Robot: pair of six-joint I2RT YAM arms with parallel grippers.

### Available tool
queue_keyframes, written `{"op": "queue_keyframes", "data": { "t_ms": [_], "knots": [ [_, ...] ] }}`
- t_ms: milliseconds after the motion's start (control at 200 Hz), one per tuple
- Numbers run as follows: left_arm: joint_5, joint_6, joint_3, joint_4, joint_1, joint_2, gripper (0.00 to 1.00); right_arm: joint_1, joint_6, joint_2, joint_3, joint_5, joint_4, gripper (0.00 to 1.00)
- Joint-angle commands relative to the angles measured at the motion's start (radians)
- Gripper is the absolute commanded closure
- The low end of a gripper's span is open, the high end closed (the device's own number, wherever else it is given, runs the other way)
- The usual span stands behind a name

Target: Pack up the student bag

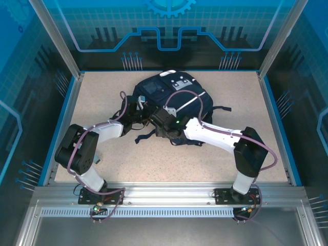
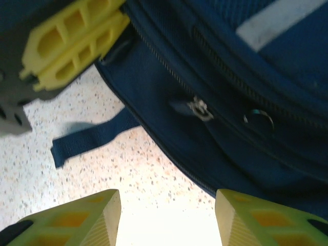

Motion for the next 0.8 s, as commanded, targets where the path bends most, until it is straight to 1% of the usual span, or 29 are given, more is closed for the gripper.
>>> {"op": "queue_keyframes", "data": {
  "t_ms": [0, 60, 155, 270, 415, 480, 550, 600, 650, 795],
  "knots": [
    [0.028, 0.033, 0.048, 0.017, -0.016, -0.047, 0.94, -0.017, 0.085, 0.039, 0.051, 0.06, -0.024, 0.49],
    [0.03, 0.035, 0.05, 0.012, -0.018, -0.047, 0.93, -0.023, 0.117, 0.055, 0.063, 0.088, -0.038, 0.53],
    [0.036, 0.036, 0.054, 0.002, -0.02, -0.045, 0.93, -0.032, 0.162, 0.071, 0.073, 0.133, -0.06, 0.57],
    [0.044, 0.041, 0.061, -0.003, -0.023, -0.041, 0.94, -0.04, 0.196, 0.087, 0.073, 0.166, -0.053, 0.57],
    [0.061, 0.039, 0.073, -0.004, -0.03, -0.031, 0.94, -0.052, 0.212, 0.124, 0.1, 0.192, -0.059, 0.55],
    [0.068, 0.035, 0.074, -0.003, -0.033, -0.03, 0.94, -0.056, 0.209, 0.133, 0.106, 0.199, -0.051, 0.51],
    [0.071, 0.035, 0.074, -0.003, -0.036, -0.027, 0.94, -0.059, 0.217, 0.146, 0.119, 0.217, -0.065, 0.45],
    [0.073, 0.035, 0.075, -0.003, -0.036, -0.028, 0.94, -0.063, 0.234, 0.152, 0.128, 0.225, -0.079, 0.45],
    [0.073, 0.033, 0.074, -0.003, -0.038, -0.027, 0.94, -0.065, 0.259, 0.158, 0.133, 0.238, -0.094, 0.47],
    [0.069, 0.035, 0.076, -0.009, -0.042, -0.027, 0.95, -0.065, 0.312, 0.168, 0.144, 0.283, -0.152, 0.58]
  ]
}}
